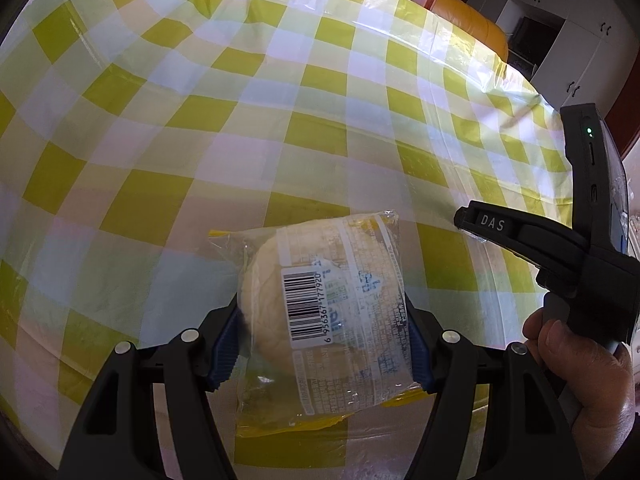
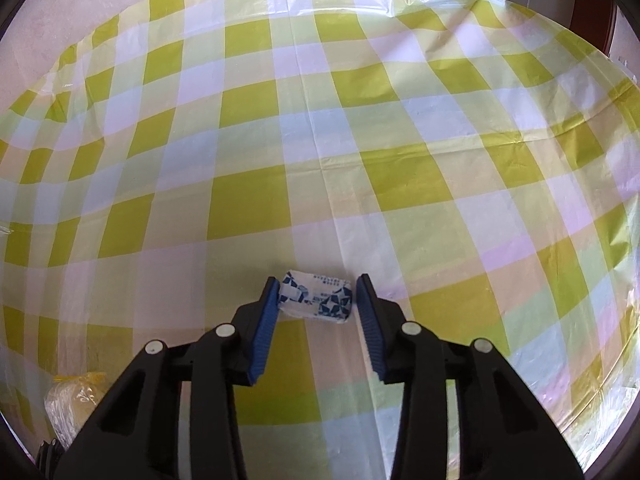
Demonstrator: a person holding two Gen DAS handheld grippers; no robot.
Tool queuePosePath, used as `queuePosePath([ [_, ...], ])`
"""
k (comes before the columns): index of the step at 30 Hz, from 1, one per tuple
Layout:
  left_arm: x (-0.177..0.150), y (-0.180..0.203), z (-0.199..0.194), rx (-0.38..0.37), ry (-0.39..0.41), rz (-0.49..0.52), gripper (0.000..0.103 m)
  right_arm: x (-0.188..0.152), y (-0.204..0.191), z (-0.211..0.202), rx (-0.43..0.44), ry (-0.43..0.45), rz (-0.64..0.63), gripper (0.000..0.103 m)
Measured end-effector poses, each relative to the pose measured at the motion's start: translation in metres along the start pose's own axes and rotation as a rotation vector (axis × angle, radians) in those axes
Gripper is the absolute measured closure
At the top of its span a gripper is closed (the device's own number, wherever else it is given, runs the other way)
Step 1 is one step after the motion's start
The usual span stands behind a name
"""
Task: Organize snacks
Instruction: 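Grasp the round bread bun with left tool while right tool grasps the blue-white candy, then carry the bread bun with left tool while right tool carries the candy to the box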
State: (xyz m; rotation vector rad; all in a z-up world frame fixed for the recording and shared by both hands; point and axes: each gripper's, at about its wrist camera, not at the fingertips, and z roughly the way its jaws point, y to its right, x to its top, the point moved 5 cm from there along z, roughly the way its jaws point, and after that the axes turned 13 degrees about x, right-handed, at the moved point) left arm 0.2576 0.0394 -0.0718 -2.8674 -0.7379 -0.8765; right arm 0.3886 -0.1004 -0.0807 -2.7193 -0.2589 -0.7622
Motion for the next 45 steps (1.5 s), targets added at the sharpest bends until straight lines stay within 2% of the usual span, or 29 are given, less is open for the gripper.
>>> queuePosePath([
  [8, -0.001, -0.004, -0.001, -0.002, -0.001, -0.022, 0.038, -0.020, 0.008, -0.019, 0.049, -0.013, -0.051, 0.069],
  [16, -0.004, 0.002, -0.006, -0.026, 0.000, -0.008, 0.038, -0.045, 0.030, -0.053, 0.023, -0.014, -0.071, 0.069],
  [25, -0.017, 0.030, -0.023, -0.100, -0.014, 0.045, 0.039, -0.072, 0.059, -0.090, -0.015, -0.003, -0.053, 0.069],
  [45, -0.053, 0.101, -0.064, -0.172, -0.019, 0.218, 0.039, -0.109, 0.112, -0.145, -0.042, 0.021, 0.016, 0.069],
])
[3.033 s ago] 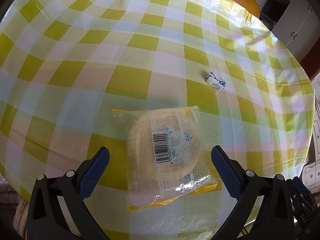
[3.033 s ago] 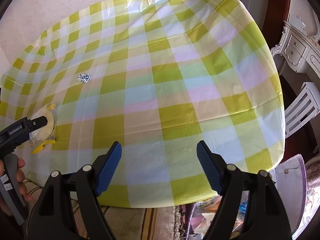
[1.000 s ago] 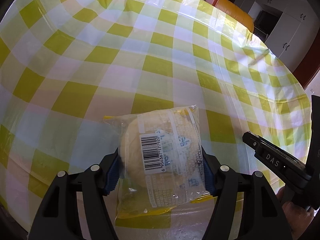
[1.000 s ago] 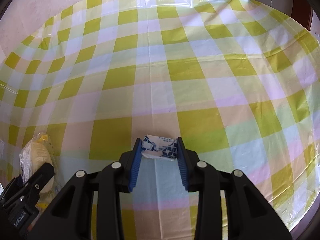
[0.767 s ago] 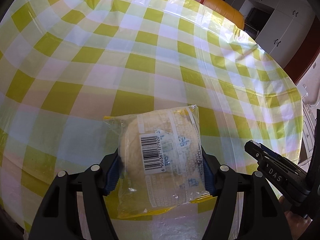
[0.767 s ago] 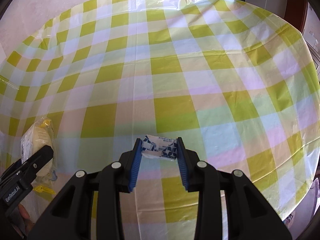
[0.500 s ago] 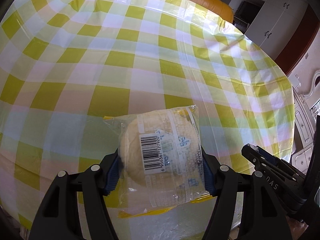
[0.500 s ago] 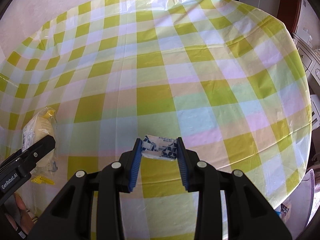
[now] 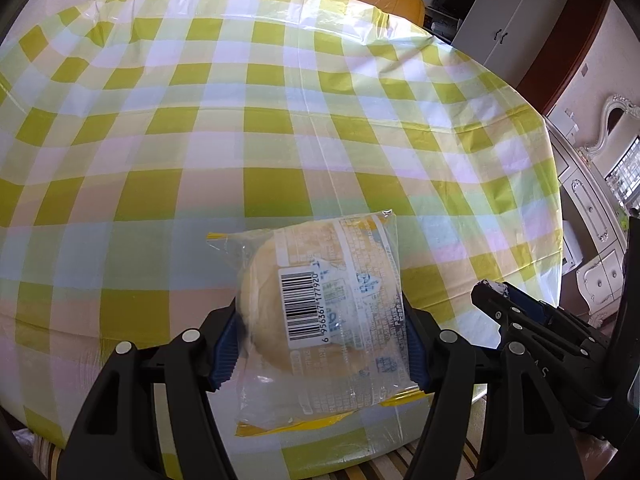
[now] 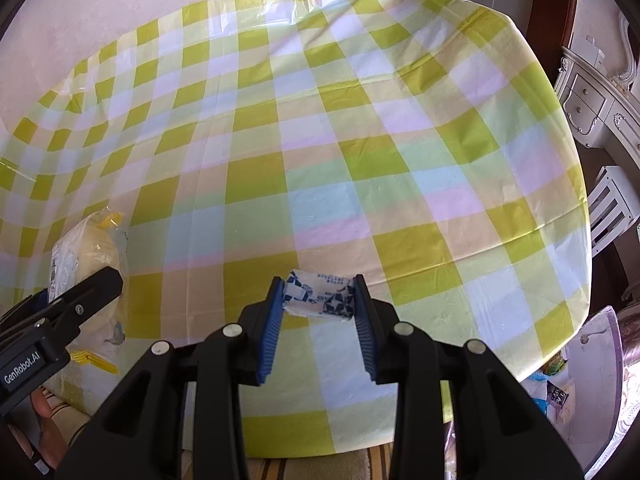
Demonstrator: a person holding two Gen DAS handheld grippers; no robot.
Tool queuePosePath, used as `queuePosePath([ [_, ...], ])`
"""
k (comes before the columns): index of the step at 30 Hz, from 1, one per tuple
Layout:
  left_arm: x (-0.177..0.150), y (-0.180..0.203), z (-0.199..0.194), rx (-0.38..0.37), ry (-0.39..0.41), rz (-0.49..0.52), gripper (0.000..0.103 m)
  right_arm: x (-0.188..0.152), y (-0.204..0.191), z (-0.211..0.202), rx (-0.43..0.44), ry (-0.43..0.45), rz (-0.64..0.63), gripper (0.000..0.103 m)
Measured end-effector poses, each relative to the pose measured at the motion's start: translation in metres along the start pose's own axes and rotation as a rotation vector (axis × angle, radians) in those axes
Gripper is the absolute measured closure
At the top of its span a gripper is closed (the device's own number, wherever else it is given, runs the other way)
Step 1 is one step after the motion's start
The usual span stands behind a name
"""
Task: Organize snacks
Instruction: 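Carry the bread bun with left tool while right tool carries the candy to the box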
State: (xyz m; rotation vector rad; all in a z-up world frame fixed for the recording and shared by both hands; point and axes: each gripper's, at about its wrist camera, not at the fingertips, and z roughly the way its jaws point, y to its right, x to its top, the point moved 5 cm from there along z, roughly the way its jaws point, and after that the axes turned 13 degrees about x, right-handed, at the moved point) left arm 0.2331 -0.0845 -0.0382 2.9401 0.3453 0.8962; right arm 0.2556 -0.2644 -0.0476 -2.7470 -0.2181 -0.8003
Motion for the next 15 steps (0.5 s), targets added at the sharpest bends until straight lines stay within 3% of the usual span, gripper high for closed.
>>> queuePosePath([
  [15, -0.031, 0.092, -0.025, -0.118, -0.017, 0.204, 0.039, -0.039, 0.070, -0.055, -0.065, 0.018, 0.080, 0.069],
])
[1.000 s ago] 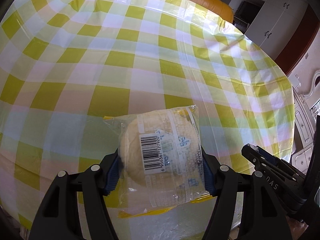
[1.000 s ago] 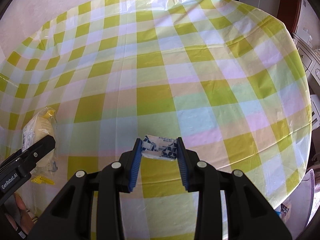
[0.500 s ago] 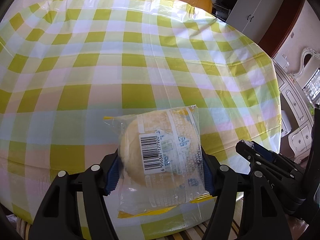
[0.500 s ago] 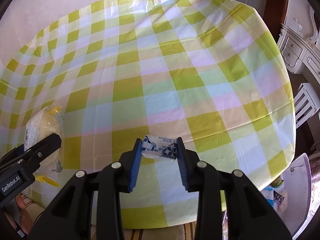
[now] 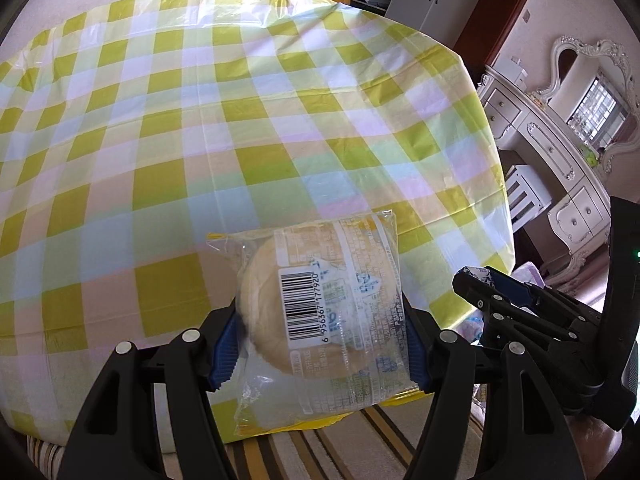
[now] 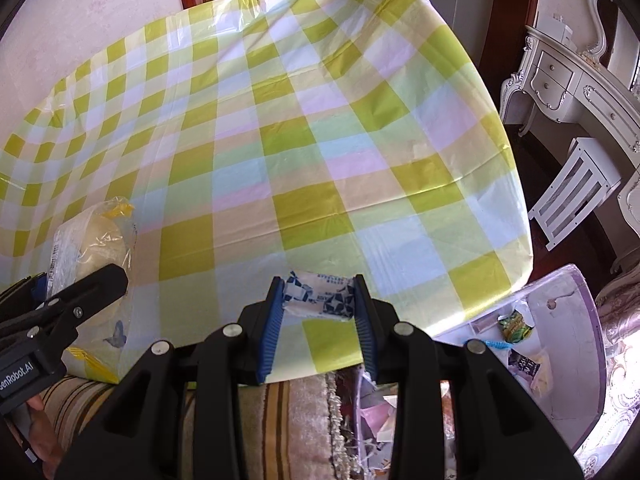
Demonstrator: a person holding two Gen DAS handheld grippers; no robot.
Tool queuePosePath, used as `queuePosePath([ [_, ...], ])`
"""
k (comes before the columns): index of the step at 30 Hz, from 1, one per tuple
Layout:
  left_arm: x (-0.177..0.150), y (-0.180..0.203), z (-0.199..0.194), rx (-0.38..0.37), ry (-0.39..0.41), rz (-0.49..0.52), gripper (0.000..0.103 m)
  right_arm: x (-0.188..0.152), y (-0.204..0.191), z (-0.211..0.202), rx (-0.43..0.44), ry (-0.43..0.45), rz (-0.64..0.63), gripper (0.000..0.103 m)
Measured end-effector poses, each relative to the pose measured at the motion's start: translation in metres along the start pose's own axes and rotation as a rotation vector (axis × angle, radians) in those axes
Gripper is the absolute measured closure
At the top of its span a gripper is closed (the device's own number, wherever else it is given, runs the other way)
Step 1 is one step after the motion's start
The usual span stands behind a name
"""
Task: Organize snacks
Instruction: 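Carry the bread bun with left tool while right tool carries the candy to the box, then open left tool to drop the bread bun while right tool releases the candy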
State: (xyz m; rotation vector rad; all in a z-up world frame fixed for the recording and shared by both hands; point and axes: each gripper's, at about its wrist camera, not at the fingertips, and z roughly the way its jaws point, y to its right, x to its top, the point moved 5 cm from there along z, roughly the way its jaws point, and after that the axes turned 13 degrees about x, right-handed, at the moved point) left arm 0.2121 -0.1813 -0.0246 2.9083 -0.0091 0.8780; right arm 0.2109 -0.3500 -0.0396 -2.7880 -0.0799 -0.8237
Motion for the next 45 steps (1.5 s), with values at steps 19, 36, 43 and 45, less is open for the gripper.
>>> queuePosePath([
  [19, -0.034, 0.160, 0.008, -0.177, -0.134, 0.308, 0.039, -0.065, 0.141, -0.056, -0.178, 0.004, 0.172, 0.069],
  [36, -0.056, 0.210, 0.018, -0.196, -0.218, 0.395, 0.023, -0.090, 0.186, -0.076, -0.252, 0.015, 0.249, 0.049],
  [43, -0.067, 0.184, -0.006, -0.232, -0.245, 0.310, 0.015, -0.097, 0.172, -0.097, -0.284, 0.020, 0.233, 0.027],
  [45, -0.075, 0.171, -0.017, -0.229, -0.247, 0.280, 0.014, -0.101, 0.166, -0.103, -0.281, 0.019, 0.242, 0.027],
])
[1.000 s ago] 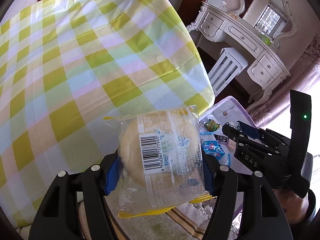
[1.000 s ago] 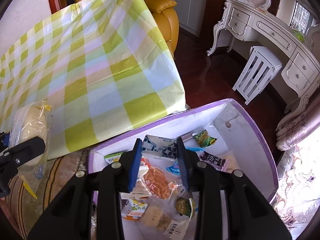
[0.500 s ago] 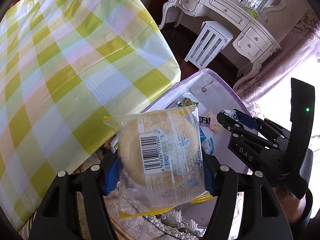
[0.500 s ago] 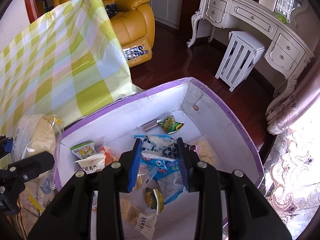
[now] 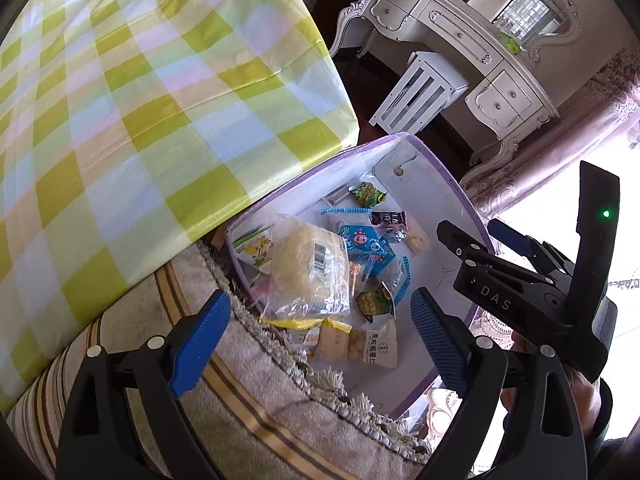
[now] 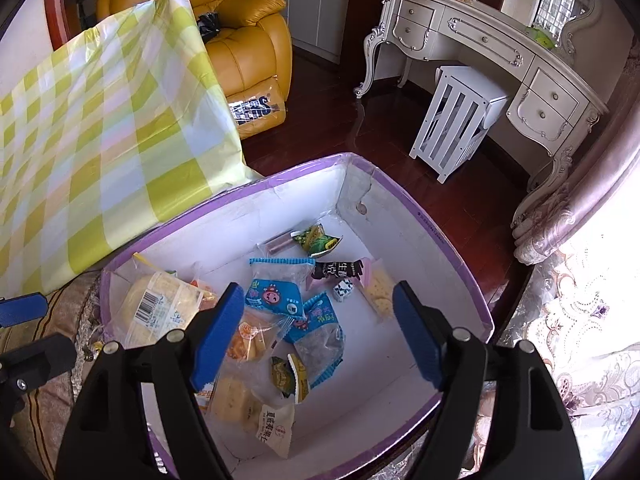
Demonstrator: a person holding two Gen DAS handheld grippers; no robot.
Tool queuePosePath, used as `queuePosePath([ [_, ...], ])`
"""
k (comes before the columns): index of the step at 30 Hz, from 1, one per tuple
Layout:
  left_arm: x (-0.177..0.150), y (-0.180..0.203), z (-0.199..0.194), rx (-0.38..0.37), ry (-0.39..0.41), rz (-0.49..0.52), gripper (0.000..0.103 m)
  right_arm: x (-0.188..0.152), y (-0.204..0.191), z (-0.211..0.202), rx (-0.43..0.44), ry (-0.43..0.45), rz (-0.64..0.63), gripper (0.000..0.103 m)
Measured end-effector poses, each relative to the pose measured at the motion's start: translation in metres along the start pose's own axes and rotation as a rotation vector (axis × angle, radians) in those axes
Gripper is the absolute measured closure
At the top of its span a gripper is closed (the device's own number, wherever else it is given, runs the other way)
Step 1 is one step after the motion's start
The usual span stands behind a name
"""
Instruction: Organize snacks
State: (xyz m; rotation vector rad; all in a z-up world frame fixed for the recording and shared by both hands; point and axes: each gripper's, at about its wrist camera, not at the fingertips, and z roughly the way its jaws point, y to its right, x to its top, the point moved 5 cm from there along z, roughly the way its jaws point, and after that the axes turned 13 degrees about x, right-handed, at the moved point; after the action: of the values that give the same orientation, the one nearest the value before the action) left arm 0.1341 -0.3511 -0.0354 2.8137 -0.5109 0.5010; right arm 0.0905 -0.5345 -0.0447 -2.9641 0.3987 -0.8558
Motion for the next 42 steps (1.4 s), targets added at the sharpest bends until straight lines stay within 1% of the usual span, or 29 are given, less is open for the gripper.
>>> queuePosePath([
  [5, -0.031, -0.015, -0.018, -0.021, 0.000, -0.064, 0.012, -0.016, -0.007, -0.016, -0.018, -0.013, -0.007, 0.026],
  [7, -0.037, -0.017, -0.024, -0.012, 0.017, -0.068, 0.012, -0.023, -0.009, -0.022, -0.026, -0.016, -0.012, 0.026],
  [9, -0.041, -0.016, -0.028, 0.000, 0.025, -0.068, 0.008, -0.028, -0.011, -0.027, -0.026, -0.023, -0.013, 0.026],
  [12, -0.046, -0.012, -0.027, 0.025, 0.027, -0.043, 0.007, -0.033, -0.013, -0.033, -0.043, -0.021, -0.023, 0.026],
  [14, -0.047, -0.012, -0.025, 0.021, 0.024, -0.037, 0.004, -0.034, -0.013, -0.033, -0.046, -0.022, -0.027, 0.026],
  [21, -0.044, -0.017, -0.023, -0.020, 0.026, -0.074, 0.004, -0.036, -0.015, -0.031, -0.048, -0.029, -0.035, 0.026],
  [25, -0.044, -0.015, -0.021, -0.009, 0.024, -0.063, 0.004, -0.037, -0.015, -0.029, -0.048, -0.035, -0.037, 0.027],
  [42, -0.044, -0.016, -0.019, -0.018, 0.025, -0.076, 0.004, -0.039, -0.016, -0.022, -0.040, -0.052, -0.034, 0.026],
])
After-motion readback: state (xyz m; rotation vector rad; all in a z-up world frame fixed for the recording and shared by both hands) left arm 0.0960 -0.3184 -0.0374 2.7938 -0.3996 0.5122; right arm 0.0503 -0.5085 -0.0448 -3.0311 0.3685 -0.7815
